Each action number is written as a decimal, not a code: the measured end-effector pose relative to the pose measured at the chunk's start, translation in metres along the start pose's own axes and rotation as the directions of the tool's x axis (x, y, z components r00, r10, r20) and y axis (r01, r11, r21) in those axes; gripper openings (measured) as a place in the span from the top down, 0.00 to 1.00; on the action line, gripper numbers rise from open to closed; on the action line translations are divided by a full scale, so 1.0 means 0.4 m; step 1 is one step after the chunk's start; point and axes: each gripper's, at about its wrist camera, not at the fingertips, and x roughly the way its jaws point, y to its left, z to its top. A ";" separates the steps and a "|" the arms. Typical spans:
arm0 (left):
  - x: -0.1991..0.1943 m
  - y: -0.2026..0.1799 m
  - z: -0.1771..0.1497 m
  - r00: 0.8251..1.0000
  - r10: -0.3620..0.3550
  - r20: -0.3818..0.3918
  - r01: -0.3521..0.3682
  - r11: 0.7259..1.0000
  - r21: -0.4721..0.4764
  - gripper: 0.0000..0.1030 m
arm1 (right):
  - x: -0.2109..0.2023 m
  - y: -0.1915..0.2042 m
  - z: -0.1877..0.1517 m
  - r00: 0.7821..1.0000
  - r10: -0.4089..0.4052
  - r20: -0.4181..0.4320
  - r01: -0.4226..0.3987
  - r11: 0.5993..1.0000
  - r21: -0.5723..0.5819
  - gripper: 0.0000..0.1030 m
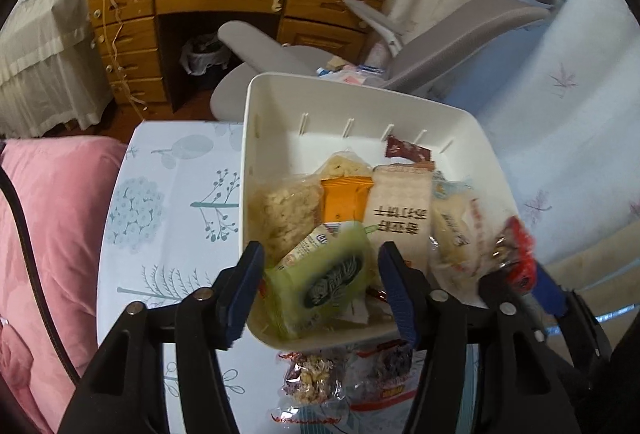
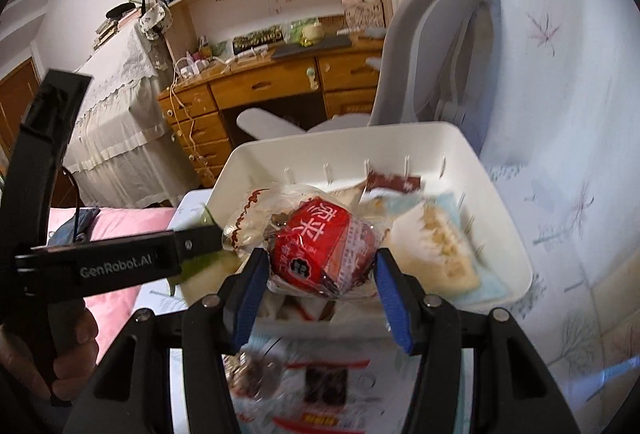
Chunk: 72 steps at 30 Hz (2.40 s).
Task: Organize snacks
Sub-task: 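Open both grippers to drop the candy and packet into the basket, then grasp the dark-red snack bag with the right gripper while the left grasps the nut bag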
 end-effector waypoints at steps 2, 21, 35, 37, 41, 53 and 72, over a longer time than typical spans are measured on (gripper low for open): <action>0.011 0.005 0.002 1.000 0.007 -0.012 -0.007 1.000 -0.019 0.23 | 0.006 -0.002 0.001 1.000 -0.005 0.018 0.005 1.000 -0.013 0.44; -0.063 0.061 -0.080 1.000 0.007 -0.007 -0.008 0.995 -0.096 0.20 | -0.033 -0.055 -0.041 0.999 -0.008 -0.033 0.011 0.994 0.107 0.23; 0.033 0.103 -0.226 0.982 -0.013 -0.189 -0.015 0.989 -0.150 0.20 | 0.001 -0.080 -0.165 0.982 0.060 -0.178 -0.009 0.962 0.272 0.23; 0.049 0.103 -0.237 0.977 -0.014 -0.211 -0.017 0.989 -0.148 0.20 | 0.016 -0.080 -0.183 0.977 0.066 -0.201 -0.004 0.956 0.293 0.23; 0.089 0.098 -0.262 0.966 -0.005 -0.259 -0.031 0.990 -0.138 0.20 | 0.049 -0.070 -0.213 0.964 0.078 -0.253 0.009 0.946 0.324 0.23; 0.155 0.085 -0.274 0.948 0.019 -0.317 -0.053 0.994 -0.099 0.28 | 0.110 -0.055 -0.242 0.943 0.048 -0.330 0.062 0.947 0.315 0.23; 0.186 0.029 -0.286 0.948 -0.075 -0.309 0.039 0.992 -0.120 0.64 | 0.150 -0.075 -0.255 0.921 0.080 -0.380 0.063 0.934 0.351 0.38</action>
